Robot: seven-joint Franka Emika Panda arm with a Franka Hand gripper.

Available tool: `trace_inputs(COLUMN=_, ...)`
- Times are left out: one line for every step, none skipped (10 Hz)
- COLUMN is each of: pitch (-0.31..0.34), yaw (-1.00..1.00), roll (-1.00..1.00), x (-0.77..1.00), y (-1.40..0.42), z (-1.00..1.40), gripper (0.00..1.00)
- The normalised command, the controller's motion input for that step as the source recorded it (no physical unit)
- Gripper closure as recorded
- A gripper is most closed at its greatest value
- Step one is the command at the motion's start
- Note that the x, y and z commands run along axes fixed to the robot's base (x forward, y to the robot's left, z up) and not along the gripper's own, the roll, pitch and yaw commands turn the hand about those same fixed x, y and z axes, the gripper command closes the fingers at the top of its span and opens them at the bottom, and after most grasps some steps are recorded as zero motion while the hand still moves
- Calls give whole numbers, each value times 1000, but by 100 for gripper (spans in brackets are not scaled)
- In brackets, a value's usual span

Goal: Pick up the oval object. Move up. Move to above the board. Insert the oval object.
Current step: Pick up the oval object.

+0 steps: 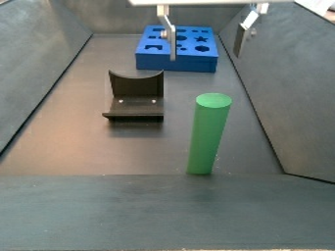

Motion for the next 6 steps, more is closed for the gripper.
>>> trace_inputs(pitch=-103, yaw=203, roll=-174, x=3, y=800, z=-114, gripper=0)
trace_inputs(pitch=-104, yaw=186, roll=-174, x=0, y=817, z=-143, gripper=0)
trace_inputs(pitch=-76, yaw=171, roll=-161, x=26, y=803, z=-169, gripper=0)
trace_inputs(pitch=-86, yaw=163, roll=-144, x=0, y=789, z=-211, gripper=0)
trace_inputs(pitch=-84, yaw=134, roll=-127, x=0, y=751, z=-254, gripper=0)
trace_inputs(pitch=-66, yaw=77, roll=-80, x=17, y=597, z=-294, gripper=0)
